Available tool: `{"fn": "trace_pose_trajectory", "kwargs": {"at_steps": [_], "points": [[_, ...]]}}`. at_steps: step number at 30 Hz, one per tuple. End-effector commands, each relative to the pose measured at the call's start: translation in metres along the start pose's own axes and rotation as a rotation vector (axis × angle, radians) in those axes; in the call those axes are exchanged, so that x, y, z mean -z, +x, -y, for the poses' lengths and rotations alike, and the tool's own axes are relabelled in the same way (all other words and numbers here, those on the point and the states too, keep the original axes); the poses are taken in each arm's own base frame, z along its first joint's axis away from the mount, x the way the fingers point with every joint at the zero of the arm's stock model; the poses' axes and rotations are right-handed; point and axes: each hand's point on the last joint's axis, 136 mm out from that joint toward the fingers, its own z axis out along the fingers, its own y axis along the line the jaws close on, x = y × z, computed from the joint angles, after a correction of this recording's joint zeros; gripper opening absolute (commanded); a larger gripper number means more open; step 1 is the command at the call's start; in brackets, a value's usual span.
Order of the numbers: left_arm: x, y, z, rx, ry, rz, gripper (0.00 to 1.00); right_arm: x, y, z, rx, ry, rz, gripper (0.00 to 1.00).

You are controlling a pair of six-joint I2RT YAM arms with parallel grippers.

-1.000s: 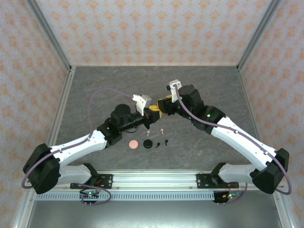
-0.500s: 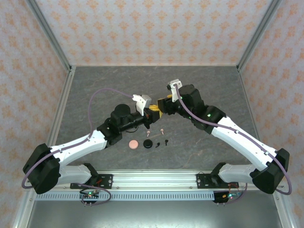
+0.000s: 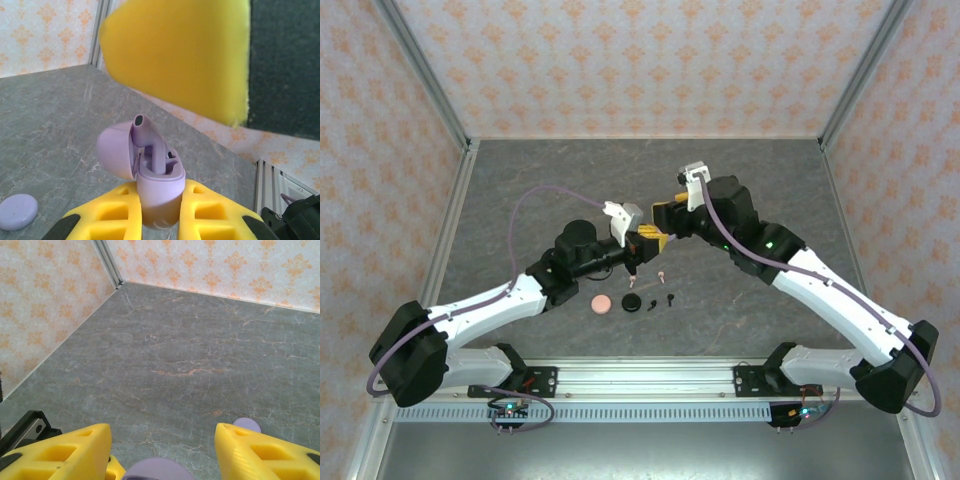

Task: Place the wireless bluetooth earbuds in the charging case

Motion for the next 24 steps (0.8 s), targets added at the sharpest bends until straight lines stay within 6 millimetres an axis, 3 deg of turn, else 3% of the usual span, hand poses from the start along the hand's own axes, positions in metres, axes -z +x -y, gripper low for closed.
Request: {"fn": "trace_pose_trajectory", "kwargs": {"at_steps": [1, 9, 14, 19, 24], "points": [[0.000, -0.011, 0.010, -0.056, 0.042, 0.049, 0.00, 0.017, -0.027, -0.007, -0.033, -0.028, 0.084, 0.58], [0.008, -0.012, 0.007, -0.109, 0.022, 0.105, 0.00, 0.047, -0.028, -0.011, -0.141, -0.103, 0.062, 0.56], [0.016, -0.015, 0.009, -0.150, 0.002, 0.136, 0.00, 0.063, -0.017, -0.009, -0.272, -0.166, -0.026, 0.47], [0.021, -0.017, 0.011, -0.170, 0.002, 0.147, 0.00, 0.068, -0.006, -0.017, -0.312, -0.197, -0.130, 0.42], [0.022, -0.018, 0.013, -0.177, 0.003, 0.151, 0.00, 0.061, 0.001, -0.017, -0.297, -0.170, -0.223, 0.39]]}}
